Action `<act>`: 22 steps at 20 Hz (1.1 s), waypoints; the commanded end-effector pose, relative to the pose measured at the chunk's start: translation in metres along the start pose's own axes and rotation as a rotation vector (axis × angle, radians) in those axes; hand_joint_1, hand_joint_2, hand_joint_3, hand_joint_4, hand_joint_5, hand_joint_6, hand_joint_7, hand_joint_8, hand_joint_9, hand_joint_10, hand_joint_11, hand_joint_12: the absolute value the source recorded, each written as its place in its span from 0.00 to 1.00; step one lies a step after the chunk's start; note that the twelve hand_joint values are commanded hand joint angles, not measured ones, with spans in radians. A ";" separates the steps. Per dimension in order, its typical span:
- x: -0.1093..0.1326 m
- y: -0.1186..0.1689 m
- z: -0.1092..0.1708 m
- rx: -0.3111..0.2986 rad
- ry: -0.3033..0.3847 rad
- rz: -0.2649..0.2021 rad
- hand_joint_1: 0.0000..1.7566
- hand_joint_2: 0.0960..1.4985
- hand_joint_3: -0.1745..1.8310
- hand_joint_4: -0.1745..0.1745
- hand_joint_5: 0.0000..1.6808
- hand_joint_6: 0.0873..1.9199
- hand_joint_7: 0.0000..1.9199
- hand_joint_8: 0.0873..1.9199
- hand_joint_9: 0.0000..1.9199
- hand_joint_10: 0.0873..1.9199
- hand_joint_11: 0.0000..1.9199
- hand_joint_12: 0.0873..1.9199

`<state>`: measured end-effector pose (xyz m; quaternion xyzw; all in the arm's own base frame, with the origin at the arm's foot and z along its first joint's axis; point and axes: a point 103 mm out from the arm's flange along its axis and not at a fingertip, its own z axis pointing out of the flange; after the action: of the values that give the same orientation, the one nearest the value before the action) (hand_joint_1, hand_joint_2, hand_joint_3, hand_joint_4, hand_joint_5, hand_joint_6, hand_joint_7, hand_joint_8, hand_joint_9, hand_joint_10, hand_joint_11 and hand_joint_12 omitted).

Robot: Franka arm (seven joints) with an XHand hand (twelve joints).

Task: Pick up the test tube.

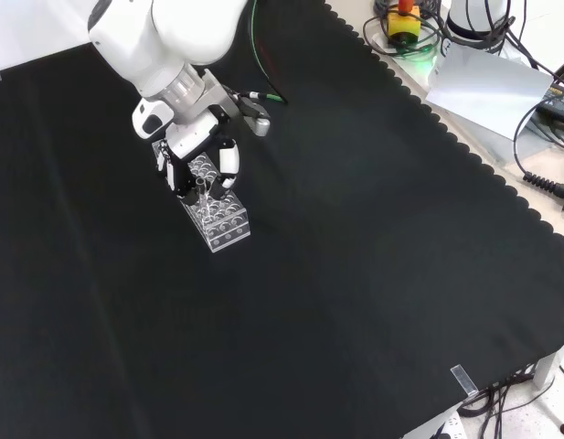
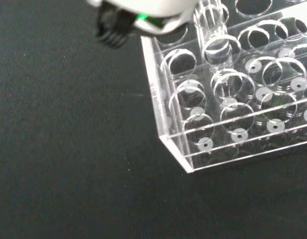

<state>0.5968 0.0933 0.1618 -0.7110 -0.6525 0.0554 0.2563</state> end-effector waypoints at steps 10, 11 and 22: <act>0.011 -0.002 -0.017 -0.186 0.106 -0.006 0.75 0.39 0.41 0.00 0.79 0.23 0.72 0.23 0.84 0.12 0.63 0.44; 0.010 -0.002 -0.020 -0.188 0.113 -0.006 0.75 0.38 0.41 0.00 0.79 0.23 0.72 0.23 0.84 0.12 0.63 0.44; 0.008 -0.024 -0.064 -0.225 0.194 0.002 0.75 0.37 0.42 0.00 0.80 0.23 0.73 0.23 0.84 0.12 0.63 0.44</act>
<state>0.6056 0.0904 0.2081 -0.7360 -0.6334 -0.0683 0.2288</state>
